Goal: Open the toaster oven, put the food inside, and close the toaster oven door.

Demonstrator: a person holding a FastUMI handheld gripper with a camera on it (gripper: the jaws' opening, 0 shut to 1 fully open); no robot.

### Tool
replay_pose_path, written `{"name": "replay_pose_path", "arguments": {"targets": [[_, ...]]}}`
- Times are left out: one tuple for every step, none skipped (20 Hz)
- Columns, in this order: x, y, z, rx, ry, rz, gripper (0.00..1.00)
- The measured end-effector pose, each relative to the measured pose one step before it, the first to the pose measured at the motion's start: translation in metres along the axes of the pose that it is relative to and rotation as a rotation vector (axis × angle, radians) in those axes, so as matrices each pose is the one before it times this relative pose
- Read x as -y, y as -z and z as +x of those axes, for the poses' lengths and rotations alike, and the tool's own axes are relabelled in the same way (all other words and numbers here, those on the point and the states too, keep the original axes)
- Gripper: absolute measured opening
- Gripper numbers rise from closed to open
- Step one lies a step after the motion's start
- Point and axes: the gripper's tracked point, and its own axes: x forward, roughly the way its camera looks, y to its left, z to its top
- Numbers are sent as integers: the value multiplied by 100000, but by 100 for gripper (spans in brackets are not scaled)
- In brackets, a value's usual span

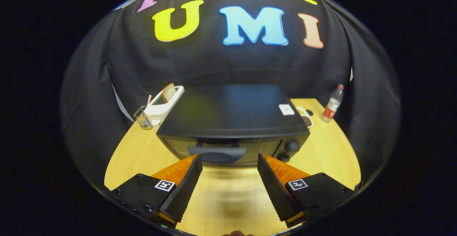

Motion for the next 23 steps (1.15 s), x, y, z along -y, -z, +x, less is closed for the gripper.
{"name": "replay_pose_path", "arguments": {"targets": [[839, -2214, -950, 6275, 1711, -1307, 99], [717, -2076, -993, 6432, 1851, -987, 99], [922, -2090, -961, 6006, 2061, -1254, 99], [925, -1855, -947, 6196, 1882, -1139, 98], [923, -1769, -1037, 5390, 1717, -754, 98], [773, -1529, -1048, 5049, 1324, -130, 98], [673, -1344, -1049, 4440, 779, 68, 98], [694, -864, -1141, 3344, 377, -66, 98], [971, -861, -1219, 3421, 989, -579, 98], [1424, -1029, -1328, 3378, 2393, -1030, 97], [1400, -643, -1275, 2449, 2659, -1207, 97], [1302, -227, -1142, 1932, 2542, -797, 96], [907, -5, -1083, 788, 1979, 405, 96], [389, 183, -886, -139, 1078, 1632, 96], [287, 175, -761, -121, 297, 1377, 96], [576, 237, -611, -794, 432, 456, 96], [491, 376, -578, -1382, 349, -363, 96], [483, 278, -608, -622, 64, -1195, 96], [346, 83, -338, -299, 444, -1633, 96], [250, -163, -146, 136, 417, -1738, 96], [-5, -145, -94, 230, 451, -1071, 96], [-224, -335, 95, 488, 176, 199, 96], [-510, -337, 57, 193, -685, 1251, 96]]}}
